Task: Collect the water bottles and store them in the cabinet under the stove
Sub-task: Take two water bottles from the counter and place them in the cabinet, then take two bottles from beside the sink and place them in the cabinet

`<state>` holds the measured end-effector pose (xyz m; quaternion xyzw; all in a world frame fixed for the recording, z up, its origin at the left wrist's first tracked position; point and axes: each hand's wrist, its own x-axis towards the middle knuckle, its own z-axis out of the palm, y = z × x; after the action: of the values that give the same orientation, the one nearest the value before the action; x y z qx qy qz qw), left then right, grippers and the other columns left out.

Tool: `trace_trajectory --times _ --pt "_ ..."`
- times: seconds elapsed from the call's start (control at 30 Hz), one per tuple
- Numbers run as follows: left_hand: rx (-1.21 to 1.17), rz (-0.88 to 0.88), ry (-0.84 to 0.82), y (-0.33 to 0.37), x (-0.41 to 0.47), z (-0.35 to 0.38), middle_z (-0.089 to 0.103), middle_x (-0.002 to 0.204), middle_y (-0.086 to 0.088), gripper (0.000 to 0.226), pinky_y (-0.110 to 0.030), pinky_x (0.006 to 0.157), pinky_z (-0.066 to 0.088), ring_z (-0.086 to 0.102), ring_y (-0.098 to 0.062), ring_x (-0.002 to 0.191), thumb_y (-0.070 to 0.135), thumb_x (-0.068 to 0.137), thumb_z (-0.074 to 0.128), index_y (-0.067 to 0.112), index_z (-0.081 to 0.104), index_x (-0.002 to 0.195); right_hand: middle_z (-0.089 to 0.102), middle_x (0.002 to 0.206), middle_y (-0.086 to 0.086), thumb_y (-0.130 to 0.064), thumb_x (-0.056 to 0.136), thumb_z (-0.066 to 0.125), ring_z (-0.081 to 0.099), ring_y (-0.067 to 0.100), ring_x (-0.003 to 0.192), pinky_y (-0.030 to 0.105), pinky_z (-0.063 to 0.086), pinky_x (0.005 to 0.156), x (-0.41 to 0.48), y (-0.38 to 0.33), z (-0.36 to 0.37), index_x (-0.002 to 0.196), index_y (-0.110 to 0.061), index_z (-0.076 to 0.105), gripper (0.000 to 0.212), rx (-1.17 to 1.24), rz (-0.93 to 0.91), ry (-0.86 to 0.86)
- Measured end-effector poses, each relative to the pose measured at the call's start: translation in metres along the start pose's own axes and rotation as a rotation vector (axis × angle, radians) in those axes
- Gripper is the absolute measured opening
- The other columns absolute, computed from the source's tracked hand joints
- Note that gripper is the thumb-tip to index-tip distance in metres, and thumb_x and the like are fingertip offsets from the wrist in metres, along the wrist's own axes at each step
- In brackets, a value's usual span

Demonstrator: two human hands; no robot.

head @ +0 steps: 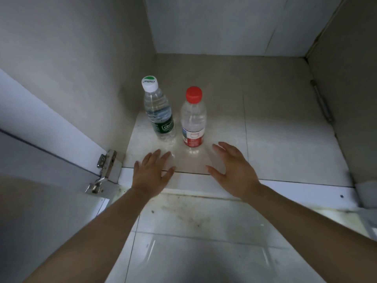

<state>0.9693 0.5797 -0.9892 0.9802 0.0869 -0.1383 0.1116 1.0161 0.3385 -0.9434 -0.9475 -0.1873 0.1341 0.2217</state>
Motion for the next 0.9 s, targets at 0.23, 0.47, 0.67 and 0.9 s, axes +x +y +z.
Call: trace_trajectory --times 0.23,0.47,0.67,0.9 --pt "0.082 0.066 -0.07 0.043 -0.102 -0.114 0.018 0.157 0.004 0.082 -0.051 0.114 0.016 0.013 -0.023 0.144 0.076 0.073 0.011 0.037 0.02 0.145 0.018 0.157 0.0 -0.059 0.089 0.039 0.016 0.022 0.143 0.04 0.023 0.115 -0.089 -0.038 -0.106 0.147 -0.023 0.021 0.07 -0.14 0.056 -0.176" --pt "0.07 0.244 -0.057 0.119 -0.237 -0.32 0.036 0.148 0.0 0.078 -0.051 0.11 0.022 0.03 -0.021 0.137 0.07 0.077 0.015 0.031 0.032 0.142 0.022 0.154 0.001 -0.055 0.088 0.045 0.019 0.018 0.142 0.035 0.025 0.114 -0.215 -0.148 -0.282 0.145 -0.021 0.027 0.068 0.041 0.226 -0.153" --pt "0.064 0.38 -0.095 0.169 -0.327 -0.482 0.046 0.141 -0.003 0.074 -0.045 0.105 0.035 0.039 -0.021 0.132 0.067 0.08 0.021 0.027 0.037 0.14 0.019 0.154 0.005 -0.061 0.088 0.039 0.016 0.023 0.142 0.045 0.021 0.115 -0.314 -0.251 -0.434 0.144 -0.021 0.023 0.071 0.049 0.334 -0.133" --pt "0.062 0.631 -0.172 0.223 -0.39 -0.607 0.038 0.147 -0.001 0.076 -0.04 0.104 0.034 0.036 -0.02 0.134 0.067 0.079 0.018 0.028 0.033 0.143 0.019 0.155 0.004 -0.062 0.087 0.041 0.015 0.023 0.143 0.047 0.021 0.115 -0.412 -0.33 -0.548 0.145 -0.022 0.022 0.074 0.1 0.462 0.022"
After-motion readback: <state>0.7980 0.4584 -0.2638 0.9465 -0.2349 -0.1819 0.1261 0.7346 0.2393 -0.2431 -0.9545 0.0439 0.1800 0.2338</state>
